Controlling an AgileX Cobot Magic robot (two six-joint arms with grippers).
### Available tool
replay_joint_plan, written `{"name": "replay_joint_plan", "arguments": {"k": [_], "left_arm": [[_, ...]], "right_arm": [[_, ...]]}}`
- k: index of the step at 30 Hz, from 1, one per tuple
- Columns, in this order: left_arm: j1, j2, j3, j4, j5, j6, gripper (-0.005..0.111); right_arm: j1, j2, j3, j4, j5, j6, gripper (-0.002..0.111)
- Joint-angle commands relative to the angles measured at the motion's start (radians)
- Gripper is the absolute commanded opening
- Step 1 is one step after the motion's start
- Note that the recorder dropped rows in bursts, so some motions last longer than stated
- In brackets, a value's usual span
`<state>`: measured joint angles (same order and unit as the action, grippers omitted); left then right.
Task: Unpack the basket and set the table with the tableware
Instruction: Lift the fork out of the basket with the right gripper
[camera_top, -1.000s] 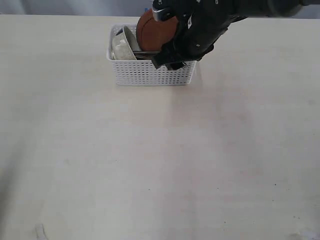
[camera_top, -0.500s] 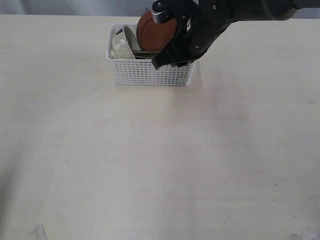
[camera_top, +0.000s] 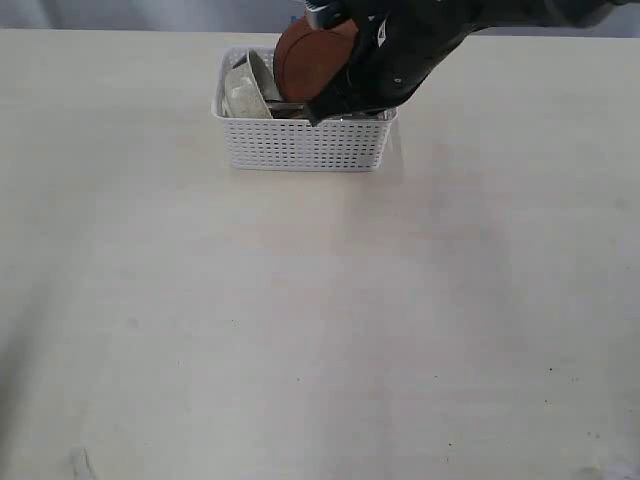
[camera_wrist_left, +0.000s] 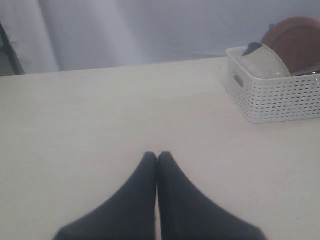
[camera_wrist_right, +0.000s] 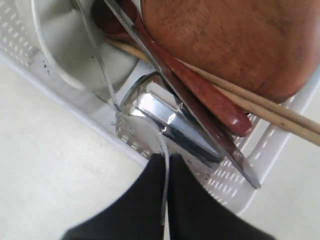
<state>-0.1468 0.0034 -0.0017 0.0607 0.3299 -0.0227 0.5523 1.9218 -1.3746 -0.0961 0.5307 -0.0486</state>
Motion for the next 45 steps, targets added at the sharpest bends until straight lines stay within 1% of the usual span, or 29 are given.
{"name": "replay_joint_plan", "arguments": {"k": [1, 6, 13, 22, 28, 31, 35, 36, 39, 41, 42, 43, 44, 45], "left_arm": [[-0.006, -0.003, 0.002, -0.005, -0.01, 0.0, 0.0], [-0.006, -0.003, 0.002, -0.005, -0.01, 0.0, 0.0], [-0.006, -0.003, 0.002, -0.005, -0.01, 0.0, 0.0], [-0.006, -0.003, 0.002, -0.005, -0.01, 0.0, 0.0], [-0.006, -0.003, 0.002, -0.005, -0.01, 0.0, 0.0], [-0.006, -0.003, 0.002, -0.005, -0.01, 0.0, 0.0], [-0.006, -0.003, 0.002, -0.005, -0.01, 0.0, 0.0], [-0.006, -0.003, 0.002, -0.005, -0.01, 0.0, 0.0], [-0.006, -0.003, 0.002, -0.005, -0.01, 0.0, 0.0], [-0.006, -0.003, 0.002, -0.005, -0.01, 0.0, 0.0], [-0.006, -0.003, 0.002, -0.005, -0.01, 0.0, 0.0], [-0.006, -0.003, 0.002, -0.005, -0.01, 0.0, 0.0], [-0.006, -0.003, 0.002, -0.005, -0.01, 0.0, 0.0], [-0.006, -0.003, 0.002, -0.005, -0.01, 0.0, 0.0]], "right_arm": [[0.0, -0.059, 0.003, -0.031, 0.003, -0.005, 0.0], [0.0, -0.124, 0.003, -0.075, 0.028, -0.005, 0.0], [0.0, -0.22, 0.003, -0.121, 0.136, 0.0, 0.0], [0.0, -0.344, 0.003, -0.123, 0.33, -0.01, 0.0], [0.0, -0.436, 0.003, -0.074, 0.486, -0.108, 0.0], [0.0, -0.476, 0.003, -0.001, 0.569, -0.199, 0.0], [0.0, -0.519, 0.003, 0.142, 0.679, -0.381, 0.0], [0.0, -0.524, 0.003, 0.196, 0.69, -0.463, 0.0], [0.019, -0.522, 0.033, 0.236, 0.69, -0.561, 0.0], [0.083, -0.522, 0.093, 0.225, 0.69, -0.701, 0.0], [0.134, -0.52, 0.139, 0.205, 0.69, -0.852, 0.0], [0.187, -0.513, 0.176, 0.152, 0.69, -0.958, 0.0], [0.213, -0.502, 0.197, 0.096, 0.69, -1.013, 0.0], [0.255, -0.482, 0.221, 0.002, 0.69, -1.021, 0.0]]}}
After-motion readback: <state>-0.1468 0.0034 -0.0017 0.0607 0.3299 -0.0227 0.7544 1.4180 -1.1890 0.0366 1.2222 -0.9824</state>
